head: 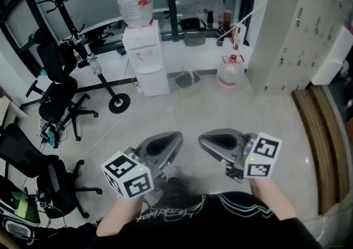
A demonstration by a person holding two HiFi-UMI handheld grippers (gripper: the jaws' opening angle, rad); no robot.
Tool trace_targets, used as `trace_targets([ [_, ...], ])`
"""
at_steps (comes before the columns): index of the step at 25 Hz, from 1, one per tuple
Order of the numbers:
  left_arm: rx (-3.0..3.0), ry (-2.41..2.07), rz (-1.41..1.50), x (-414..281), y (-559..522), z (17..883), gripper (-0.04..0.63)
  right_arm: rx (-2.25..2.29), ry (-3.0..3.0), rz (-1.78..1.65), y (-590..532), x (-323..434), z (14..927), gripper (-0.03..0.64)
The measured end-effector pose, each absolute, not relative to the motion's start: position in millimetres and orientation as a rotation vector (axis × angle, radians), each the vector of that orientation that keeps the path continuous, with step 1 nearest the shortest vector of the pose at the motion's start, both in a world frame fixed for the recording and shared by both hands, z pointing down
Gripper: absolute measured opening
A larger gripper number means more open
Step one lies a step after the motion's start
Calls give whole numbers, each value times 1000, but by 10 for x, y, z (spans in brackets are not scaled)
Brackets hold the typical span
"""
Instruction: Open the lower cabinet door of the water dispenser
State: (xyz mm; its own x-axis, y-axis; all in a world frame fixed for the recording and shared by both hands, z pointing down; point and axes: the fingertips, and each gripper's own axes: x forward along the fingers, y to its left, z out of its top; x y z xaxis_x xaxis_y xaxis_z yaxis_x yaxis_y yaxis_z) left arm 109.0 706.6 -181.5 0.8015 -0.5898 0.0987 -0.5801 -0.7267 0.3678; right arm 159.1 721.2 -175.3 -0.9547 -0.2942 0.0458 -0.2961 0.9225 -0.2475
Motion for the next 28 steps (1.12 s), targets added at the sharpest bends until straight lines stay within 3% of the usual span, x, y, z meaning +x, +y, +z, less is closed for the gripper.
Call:
trace_targets([
  [16,2564,-905,-9,1028,6946,-1551,0,477,-3084,427,7006,1552,-1595,12],
  [28,2453,-861,8,533,5310,-990,0,530,-3011,600,5437,1121,-1081,12],
])
